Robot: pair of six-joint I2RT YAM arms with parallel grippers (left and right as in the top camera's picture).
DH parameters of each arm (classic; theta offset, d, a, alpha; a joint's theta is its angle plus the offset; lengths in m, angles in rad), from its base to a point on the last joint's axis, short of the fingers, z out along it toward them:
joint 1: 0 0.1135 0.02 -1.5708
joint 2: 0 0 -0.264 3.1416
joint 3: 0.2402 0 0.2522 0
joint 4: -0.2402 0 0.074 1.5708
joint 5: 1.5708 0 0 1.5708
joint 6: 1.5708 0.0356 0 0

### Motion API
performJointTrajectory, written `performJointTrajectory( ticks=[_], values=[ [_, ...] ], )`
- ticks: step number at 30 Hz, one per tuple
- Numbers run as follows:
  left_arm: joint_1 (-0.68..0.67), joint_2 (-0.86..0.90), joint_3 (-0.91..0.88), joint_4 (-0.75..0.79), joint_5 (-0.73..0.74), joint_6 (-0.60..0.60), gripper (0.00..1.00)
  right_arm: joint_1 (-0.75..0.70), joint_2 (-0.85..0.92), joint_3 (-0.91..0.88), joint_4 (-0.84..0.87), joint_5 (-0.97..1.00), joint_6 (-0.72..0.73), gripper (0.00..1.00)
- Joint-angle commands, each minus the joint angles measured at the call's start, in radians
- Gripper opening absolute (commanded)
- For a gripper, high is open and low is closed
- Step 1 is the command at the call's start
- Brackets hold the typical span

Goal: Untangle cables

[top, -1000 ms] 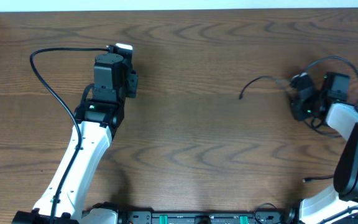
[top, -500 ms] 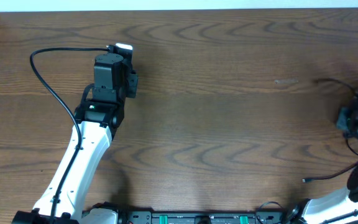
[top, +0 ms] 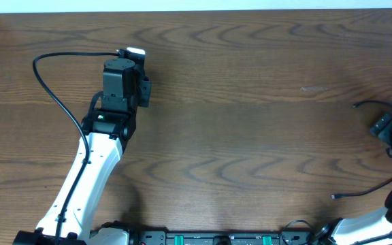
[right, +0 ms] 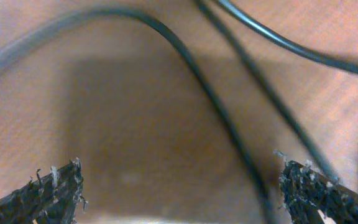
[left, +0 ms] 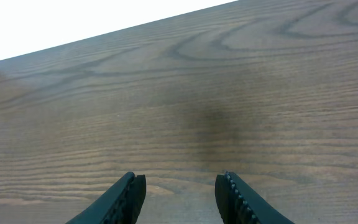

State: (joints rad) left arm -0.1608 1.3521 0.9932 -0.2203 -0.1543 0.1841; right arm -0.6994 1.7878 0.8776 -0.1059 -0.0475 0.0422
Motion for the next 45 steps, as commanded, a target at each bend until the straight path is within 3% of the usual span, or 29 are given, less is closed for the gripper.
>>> performJointTrajectory(
  ticks=[1,9,17,24,31,38,45],
  values=[
    [0.003,0.006,0.005,0.001,0.013,0.009,0.42,0.056,-0.116,-0.010,0.028,-0.059,0.009,0.99],
    [0.003,0.006,0.005,0.002,0.013,0.009,0.42,0.267,-0.320,-0.008,0.062,0.082,0.008,0.99],
    [0.003,0.007,0.005,0.022,0.013,0.008,0.42,0.525,-0.322,0.013,0.069,0.227,-0.099,0.99],
    [0.003,0.007,0.005,0.047,0.012,-0.003,0.42,0.782,-0.323,0.126,0.073,0.214,-0.111,0.99],
    [0.003,0.003,0.005,0.090,0.012,-0.006,0.42,0.945,-0.327,0.142,0.197,0.262,-0.119,0.99],
    [0.003,-0.092,0.005,0.087,-0.026,-0.006,0.41,1.059,-0.469,0.142,0.169,0.543,-0.164,0.99],
    [0.003,-0.321,0.001,0.038,-0.060,-0.026,0.40,1.176,-0.725,0.142,0.033,0.793,-0.149,0.99]
  ],
)
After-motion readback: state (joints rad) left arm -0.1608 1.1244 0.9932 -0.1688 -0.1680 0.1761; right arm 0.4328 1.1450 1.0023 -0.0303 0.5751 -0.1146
